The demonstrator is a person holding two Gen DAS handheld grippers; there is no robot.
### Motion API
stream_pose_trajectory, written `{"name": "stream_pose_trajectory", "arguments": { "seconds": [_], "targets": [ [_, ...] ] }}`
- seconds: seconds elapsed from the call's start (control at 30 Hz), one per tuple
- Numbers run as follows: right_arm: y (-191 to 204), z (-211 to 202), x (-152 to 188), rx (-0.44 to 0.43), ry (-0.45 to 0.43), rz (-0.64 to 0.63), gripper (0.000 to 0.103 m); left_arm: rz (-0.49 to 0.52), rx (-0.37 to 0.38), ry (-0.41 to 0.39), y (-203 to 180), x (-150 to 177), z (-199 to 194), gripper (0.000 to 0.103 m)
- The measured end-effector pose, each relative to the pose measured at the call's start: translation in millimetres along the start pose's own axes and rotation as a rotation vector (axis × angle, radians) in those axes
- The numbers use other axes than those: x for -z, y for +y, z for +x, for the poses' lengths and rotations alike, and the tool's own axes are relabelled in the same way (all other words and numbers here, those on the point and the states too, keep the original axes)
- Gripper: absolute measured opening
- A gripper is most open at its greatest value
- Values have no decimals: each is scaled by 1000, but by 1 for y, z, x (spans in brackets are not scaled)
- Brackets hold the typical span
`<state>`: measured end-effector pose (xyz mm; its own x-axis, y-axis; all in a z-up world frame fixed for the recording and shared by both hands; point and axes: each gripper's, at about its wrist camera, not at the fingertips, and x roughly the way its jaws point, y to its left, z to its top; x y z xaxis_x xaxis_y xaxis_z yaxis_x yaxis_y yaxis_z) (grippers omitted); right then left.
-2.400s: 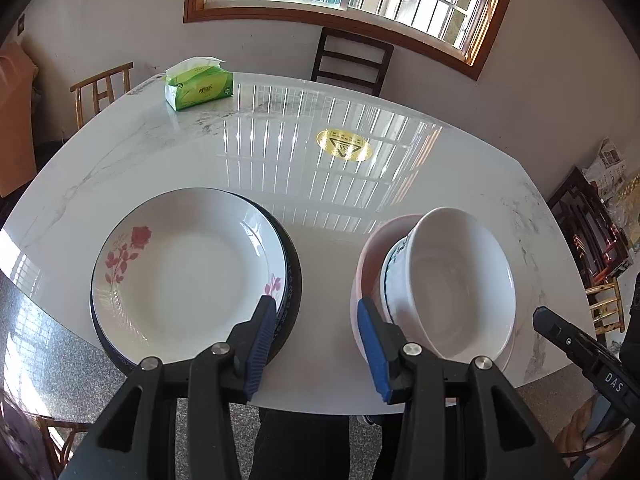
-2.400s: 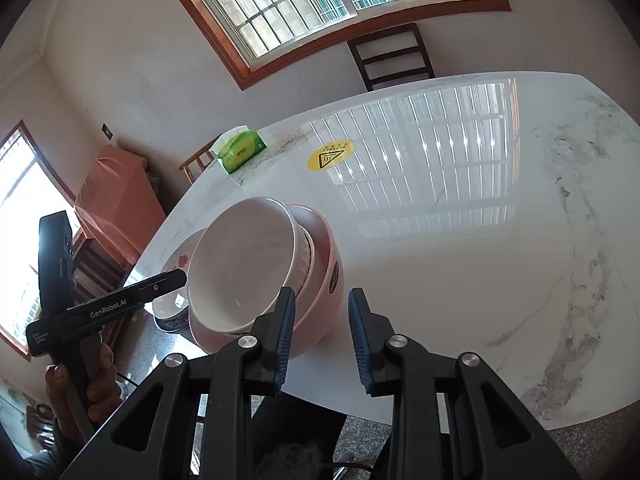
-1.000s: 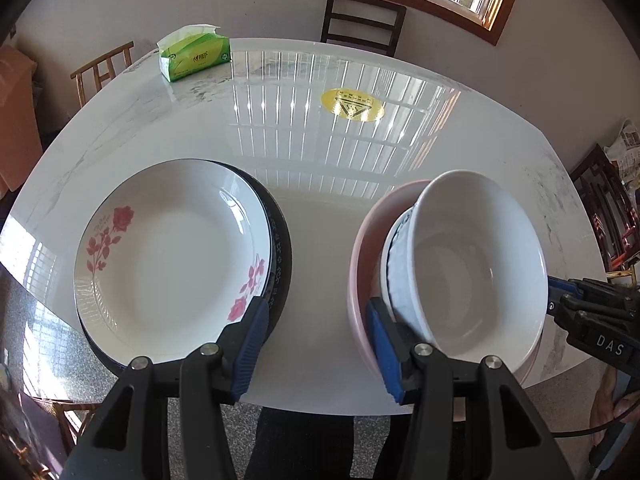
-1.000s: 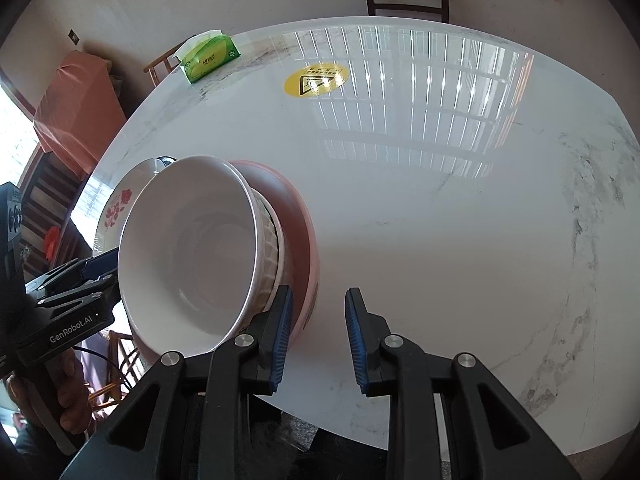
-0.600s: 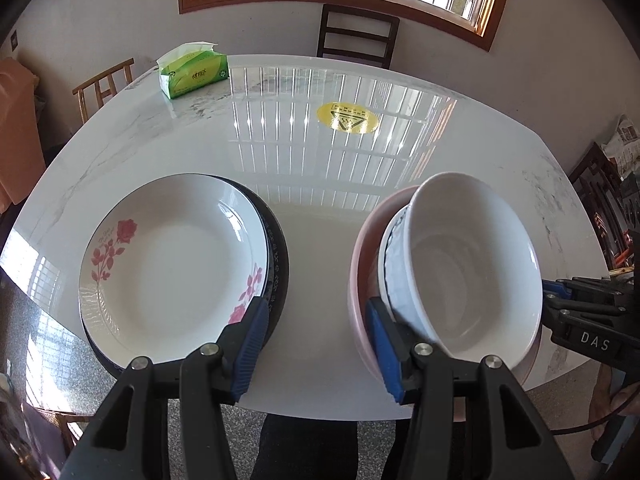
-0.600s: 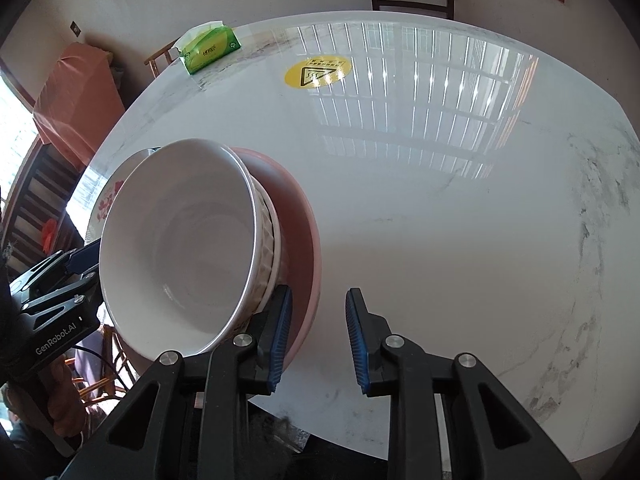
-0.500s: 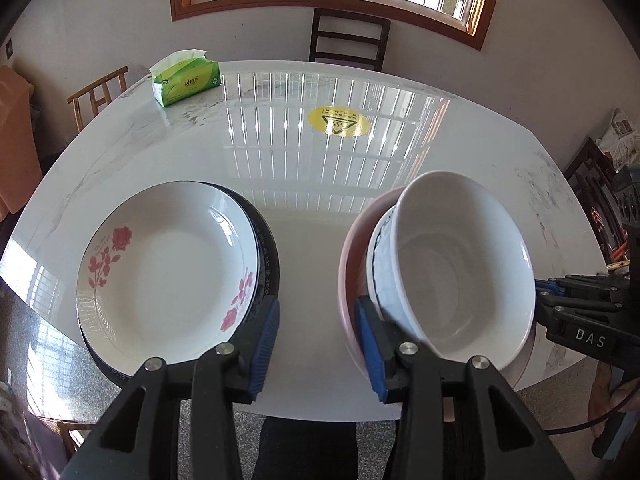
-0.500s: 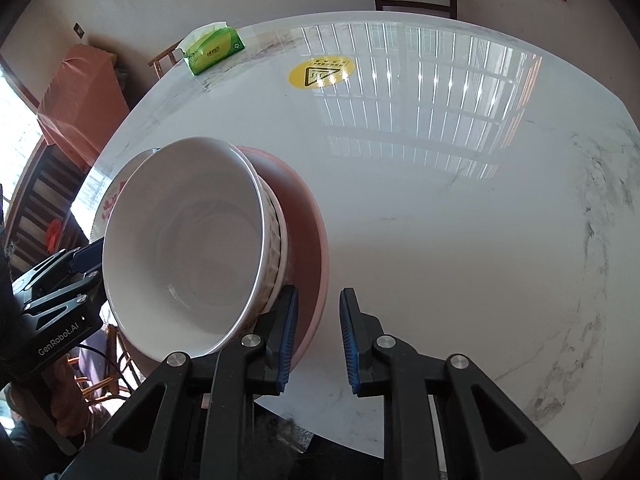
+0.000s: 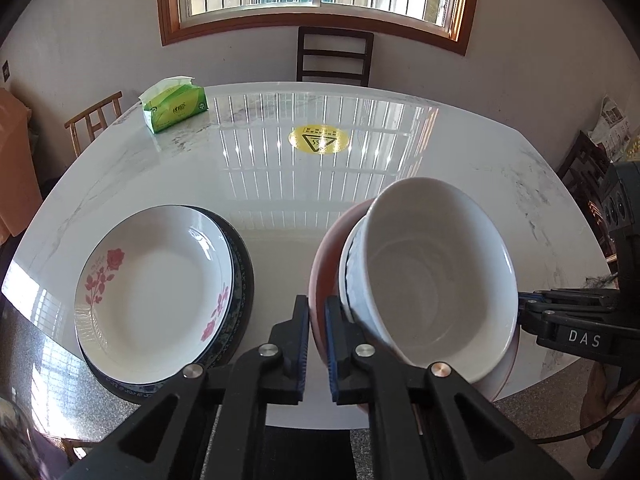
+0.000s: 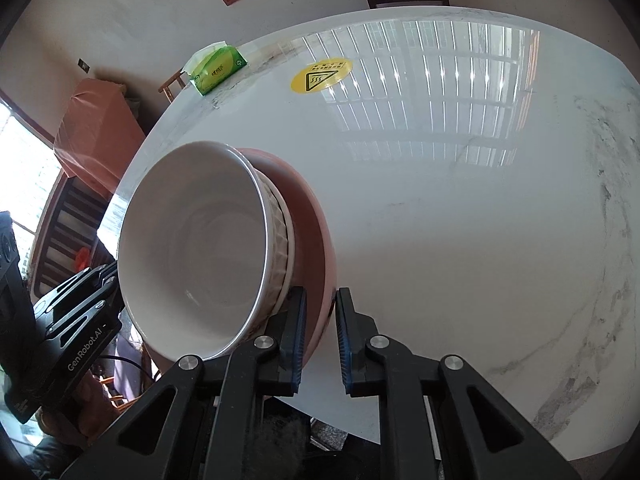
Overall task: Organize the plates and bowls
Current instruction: 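Lift the nested bowl stack and carry it over the plate stack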
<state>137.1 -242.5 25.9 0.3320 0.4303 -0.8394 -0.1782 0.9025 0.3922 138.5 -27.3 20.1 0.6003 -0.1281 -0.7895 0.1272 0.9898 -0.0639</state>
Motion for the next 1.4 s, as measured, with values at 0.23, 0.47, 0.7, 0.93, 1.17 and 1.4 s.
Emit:
{"name": "stream_pose_trajectory", "arguments": {
  "seconds": [0.23,0.47,0.7,0.93,1.17,1.4],
  "targets": [
    [-3,4,1,-25,14,32,15,1,-5,-6,-3,0,-4,7],
    [-1,1,0,-32,7,46,15,1,-1,-17,-3,-2,-7,7],
    [4,-4,-2,-49,0,48,15,-16,-4,-44,2,-6,-18,6],
    [20,-8,-11,-69,-1,35,15,-39,-18,-67,14,-12,-33,6],
    [61,-9,-31,-90,0,-38,15,-93,-54,-115,46,-22,-62,6],
    [112,1,-51,-139,10,-108,15,-162,-113,-155,95,-28,-88,6]
  ]
}}
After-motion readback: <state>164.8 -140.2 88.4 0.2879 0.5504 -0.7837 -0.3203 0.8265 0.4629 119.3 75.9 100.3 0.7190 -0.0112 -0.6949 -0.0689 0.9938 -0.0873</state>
